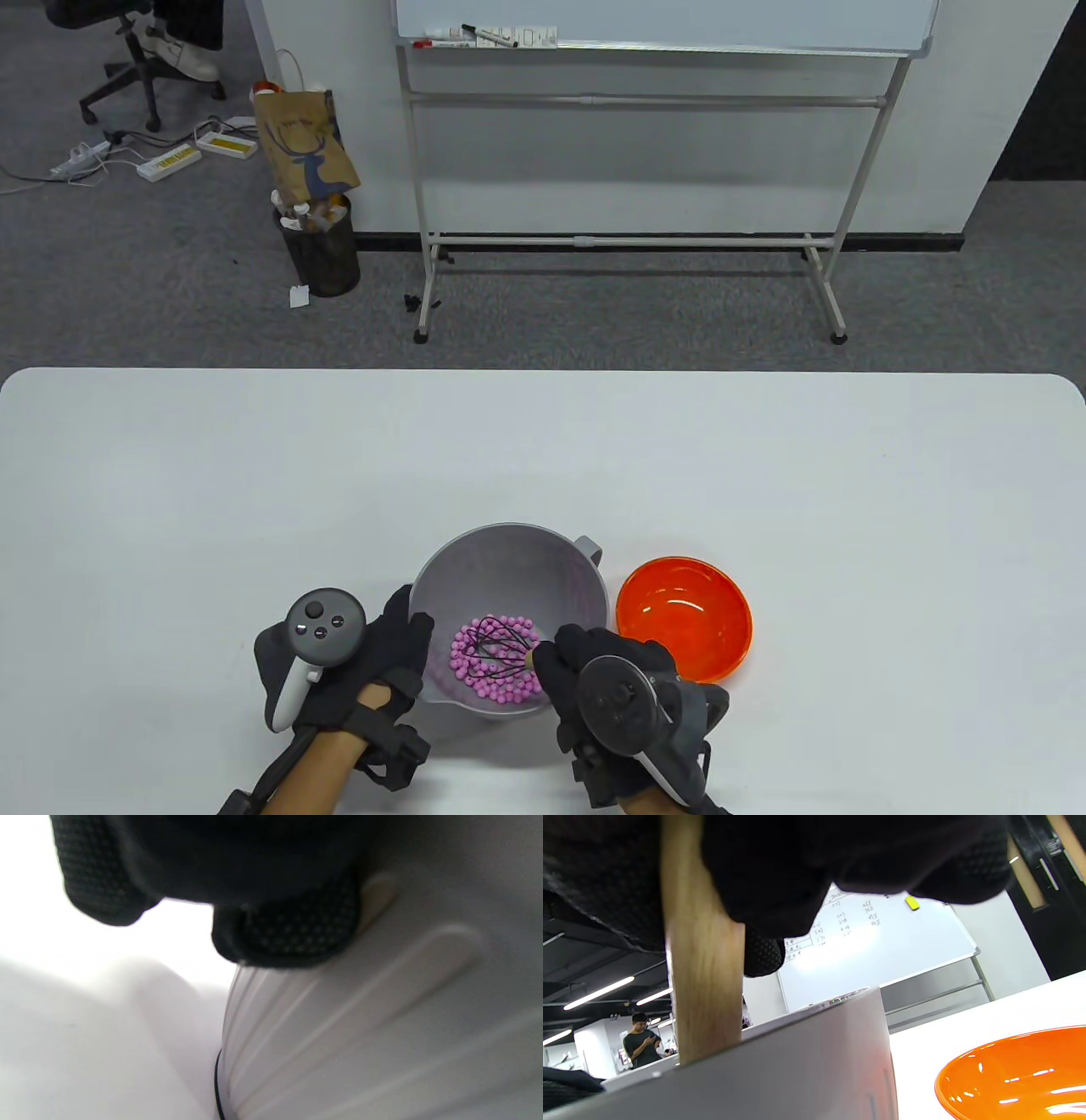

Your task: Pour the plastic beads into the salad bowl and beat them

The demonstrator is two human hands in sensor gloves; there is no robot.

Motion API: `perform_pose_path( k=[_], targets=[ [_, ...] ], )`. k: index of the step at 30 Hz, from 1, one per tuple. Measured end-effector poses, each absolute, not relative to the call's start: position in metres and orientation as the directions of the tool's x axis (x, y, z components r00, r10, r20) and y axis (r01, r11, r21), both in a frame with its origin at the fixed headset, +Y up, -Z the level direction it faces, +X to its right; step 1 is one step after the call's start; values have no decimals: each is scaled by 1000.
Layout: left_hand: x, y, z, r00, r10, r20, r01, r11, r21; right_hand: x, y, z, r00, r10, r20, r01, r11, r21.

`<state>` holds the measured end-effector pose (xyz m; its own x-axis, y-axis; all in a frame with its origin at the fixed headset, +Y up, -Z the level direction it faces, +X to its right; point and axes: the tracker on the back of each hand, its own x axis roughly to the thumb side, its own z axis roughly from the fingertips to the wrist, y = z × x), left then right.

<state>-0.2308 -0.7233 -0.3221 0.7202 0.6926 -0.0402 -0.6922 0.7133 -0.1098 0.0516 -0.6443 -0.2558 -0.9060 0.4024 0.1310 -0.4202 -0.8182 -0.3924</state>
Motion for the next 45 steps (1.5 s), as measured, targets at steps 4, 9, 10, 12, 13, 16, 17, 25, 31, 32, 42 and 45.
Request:
perform_pose_path(
  k=[4,9,10,12,13,16,17,25,31,32,42,45],
  targets=[
    [-231,-723,-322,719,693,-40,-693,713,-110,53,-647,-259,-926,363,106,-371,-818,-439],
    [-231,-723,-322,720,693,-40,-692,713,-110,54,-645,-256,-952,293,90,-298,-816,-496],
    [-231,-723,-322,720,693,-40,-692,713,-110,54,-644,-255,-959,272,83,-275,-815,-510],
    [-231,-723,-322,719,693,-40,-693,713,-110,53,-640,-252,-969,232,79,-238,-815,-529],
    [-231,-723,-322,719,693,-41,-693,713,-110,53,-638,-250,-973,220,70,-223,-818,-530],
    [-231,-723,-322,720,693,-41,-693,713,-110,51,-631,-245,-977,198,82,-212,-831,-514],
    [-231,-723,-322,720,693,-41,-692,713,-110,50,-629,-243,-975,201,90,-219,-836,-504],
    [-231,-723,-322,720,693,-40,-693,713,-110,48,-629,-245,-918,367,147,-396,-849,-350],
    [-231,-723,-322,720,693,-40,-693,713,-110,53,-646,-258,-912,396,106,-403,-822,-401],
    [-231,-723,-322,720,693,-40,-692,713,-110,53,-647,-258,-915,390,102,-396,-820,-413],
    [-231,-723,-322,719,694,-40,-694,712,-110,50,-638,-251,-973,216,79,-223,-805,-549],
    [-231,-723,-322,719,694,-40,-693,712,-110,49,-633,-246,-977,196,82,-208,-807,-552]
  ],
)
